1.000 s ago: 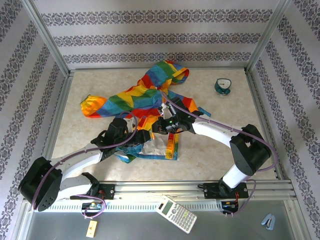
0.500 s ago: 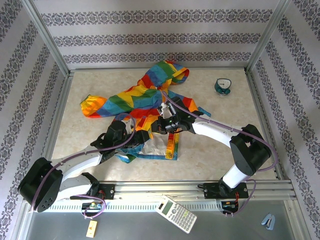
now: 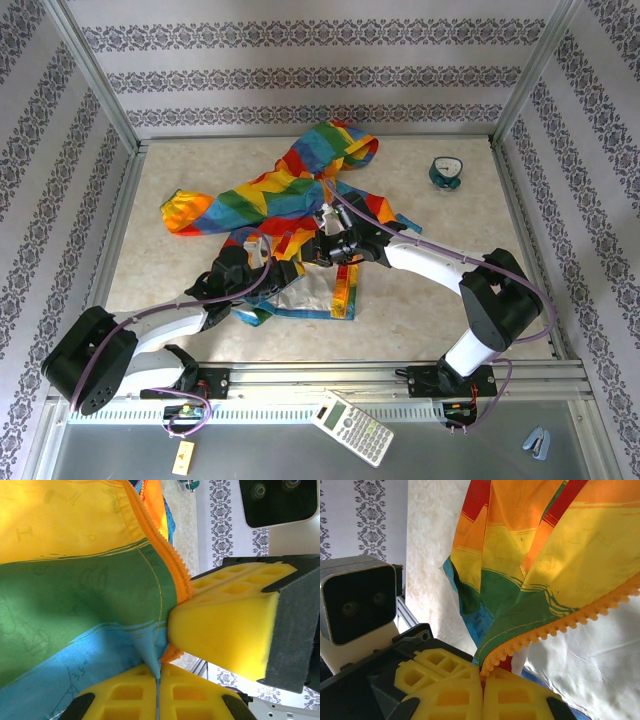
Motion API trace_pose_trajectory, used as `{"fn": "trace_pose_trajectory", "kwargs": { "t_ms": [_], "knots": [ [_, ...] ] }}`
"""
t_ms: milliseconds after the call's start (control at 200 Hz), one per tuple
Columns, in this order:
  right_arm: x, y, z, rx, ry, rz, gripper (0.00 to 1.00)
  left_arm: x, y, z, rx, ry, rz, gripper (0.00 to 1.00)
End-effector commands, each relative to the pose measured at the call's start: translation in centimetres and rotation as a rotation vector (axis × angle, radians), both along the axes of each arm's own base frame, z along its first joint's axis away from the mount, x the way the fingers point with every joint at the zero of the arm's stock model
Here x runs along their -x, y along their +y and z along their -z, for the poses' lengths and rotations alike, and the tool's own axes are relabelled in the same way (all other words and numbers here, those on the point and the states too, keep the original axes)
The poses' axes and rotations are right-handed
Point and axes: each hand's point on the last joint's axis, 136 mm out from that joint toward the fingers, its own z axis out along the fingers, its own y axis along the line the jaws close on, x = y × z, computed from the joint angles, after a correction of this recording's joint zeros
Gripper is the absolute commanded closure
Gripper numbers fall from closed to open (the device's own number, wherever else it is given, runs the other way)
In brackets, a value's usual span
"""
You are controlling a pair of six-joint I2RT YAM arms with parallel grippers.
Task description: Zip up the jacket
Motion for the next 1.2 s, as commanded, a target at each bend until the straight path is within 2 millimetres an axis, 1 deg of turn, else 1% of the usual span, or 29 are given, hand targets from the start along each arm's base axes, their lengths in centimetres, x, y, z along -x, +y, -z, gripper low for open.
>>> {"fn": "trace_pose_trajectory", "kwargs": {
  "t_ms": [0, 115, 225, 260, 310, 425, 475, 520, 525, 580, 665, 749, 834, 919, 1034, 1194],
  "knots": [
    [-0.1, 0.7, -0.8, -0.023, -0.009, -0.013, 1.00, -0.2, 0.1, -1.4, 0.049, -0.050, 0.005, 1.00],
    [-0.2, 0.1, -0.7, -0.002, -0.018, -0.006, 1.00, -0.1, 0.2, -1.1, 0.041, -0.051, 0.005, 1.00],
    [-0.1, -1.3, -0.6, 0.028, -0.023, 0.015, 0.75, -0.1, 0.3, -0.9, 0.035, -0.054, 0.008, 1.00],
    [0.1, -2.0, -0.5, 0.045, -0.026, 0.024, 0.70, -0.1, 0.4, -0.8, 0.032, -0.053, 0.006, 1.00],
    [0.4, -3.3, 0.0, 0.075, -0.027, 0.042, 0.66, 0.0, 0.6, -0.7, 0.027, -0.052, 0.004, 1.00],
    [2.1, -6.7, 2.1, 0.162, 0.000, 0.085, 0.62, 0.0, 0.8, -0.3, 0.011, -0.049, 0.004, 1.00],
    [3.3, -8.4, 3.7, 0.226, 0.020, 0.104, 0.62, 0.0, 0.9, -0.2, 0.000, -0.046, 0.008, 1.00],
    [4.3, -9.5, 4.8, 0.266, 0.038, 0.113, 0.61, 0.0, 0.8, -0.1, -0.017, -0.044, 0.016, 1.00],
    [4.6, -9.7, 5.1, 0.277, 0.046, 0.115, 0.61, 0.0, 0.8, -0.1, -0.019, -0.043, 0.017, 1.00],
    [6.0, -10.9, 6.5, 0.315, 0.081, 0.126, 0.60, 0.0, 0.9, 0.1, -0.036, -0.040, 0.024, 1.00],
    [7.9, -11.9, 8.2, 0.354, 0.122, 0.132, 0.59, 0.0, 0.9, 0.2, -0.056, -0.039, 0.029, 1.00],
    [9.2, -12.4, 9.3, 0.359, 0.150, 0.147, 0.59, 0.0, 0.8, 0.3, -0.071, -0.035, 0.037, 1.00],
    [9.7, -12.8, 10.2, 0.349, 0.161, 0.174, 0.60, -0.1, 0.7, 0.2, -0.073, -0.038, 0.045, 1.00],
    [9.6, -12.7, 10.7, 0.344, 0.167, 0.183, 0.60, -0.1, 0.6, 0.3, -0.073, -0.036, 0.049, 1.00],
    [9.2, -12.0, 10.9, 0.344, 0.170, 0.162, 0.59, 0.1, 0.7, 0.6, -0.078, -0.031, 0.053, 1.00],
    [8.8, -11.3, 11.9, 0.361, 0.180, 0.145, 0.60, 0.3, 0.8, 0.9, -0.080, -0.028, 0.055, 1.00]
  ]
}}
